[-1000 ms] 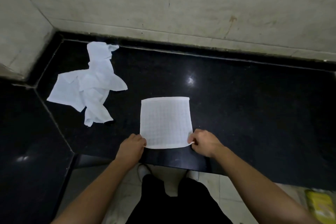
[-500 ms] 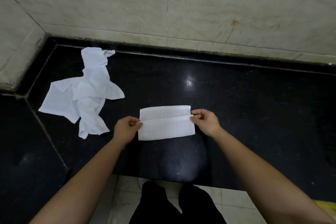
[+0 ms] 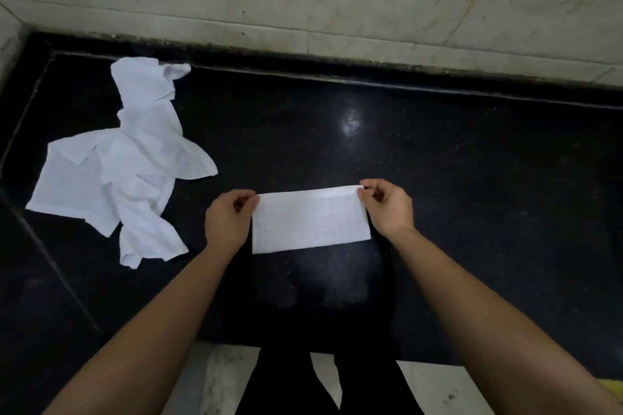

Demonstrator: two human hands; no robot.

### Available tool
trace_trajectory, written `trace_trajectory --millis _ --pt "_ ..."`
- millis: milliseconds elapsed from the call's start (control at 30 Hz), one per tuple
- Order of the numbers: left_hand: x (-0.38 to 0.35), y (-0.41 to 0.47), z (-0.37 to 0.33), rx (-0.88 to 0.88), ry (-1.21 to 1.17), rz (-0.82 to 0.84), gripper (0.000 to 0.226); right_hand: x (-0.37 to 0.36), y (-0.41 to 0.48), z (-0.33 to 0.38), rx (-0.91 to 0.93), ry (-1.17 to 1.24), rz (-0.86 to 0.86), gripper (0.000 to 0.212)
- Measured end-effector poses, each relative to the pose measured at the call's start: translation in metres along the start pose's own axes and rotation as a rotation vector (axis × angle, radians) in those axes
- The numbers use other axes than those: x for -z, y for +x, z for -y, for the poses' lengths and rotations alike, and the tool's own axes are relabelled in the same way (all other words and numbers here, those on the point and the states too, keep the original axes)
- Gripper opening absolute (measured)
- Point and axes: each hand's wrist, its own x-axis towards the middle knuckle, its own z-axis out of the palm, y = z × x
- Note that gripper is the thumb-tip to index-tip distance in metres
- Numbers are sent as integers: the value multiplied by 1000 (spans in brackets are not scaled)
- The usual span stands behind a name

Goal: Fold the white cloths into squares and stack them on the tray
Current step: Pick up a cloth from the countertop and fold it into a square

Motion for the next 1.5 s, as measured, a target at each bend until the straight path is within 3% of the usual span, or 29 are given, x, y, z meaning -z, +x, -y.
trace_trajectory --millis 133,233,267,333,433,567,900,1167,1300,1400,1500 --pt "-3 -4 2 -78 98 -61 25 -1 -2 1 84 -165 18 24" --pt "-7 -18 1 -334 304 -198 40 -6 -17 -3 419 -427 -126 43" --pt "-9 -22 1 -433 391 -177 46 -12 -23 -1 537 -520 -147 47" --pt "-15 -27 4 -564 555 -26 55 -30 -34 2 661 -706 -31 56" --pt "-24 -30 16 -582 753 171 66 -58 -37 -6 704 -923 165 67" --pt "-26 -30 20 -491 839 248 71 -67 -32 -16 652 -986 211 72" --pt "-24 -30 16 -463 869 292 70 -60 -31 -16 638 -1061 261 75" --pt "-23 -30 13 -448 870 302 69 0 -35 -36 334 -956 125 78" --pt "-24 -32 11 -444 863 287 69 9 -52 -25 261 -803 -4 66" --pt "-22 -39 10 -413 863 297 68 0 -60 -9 74 -613 58 56" --pt "-22 -48 12 -385 854 283 68 -13 -59 1 -79 -474 76 32"
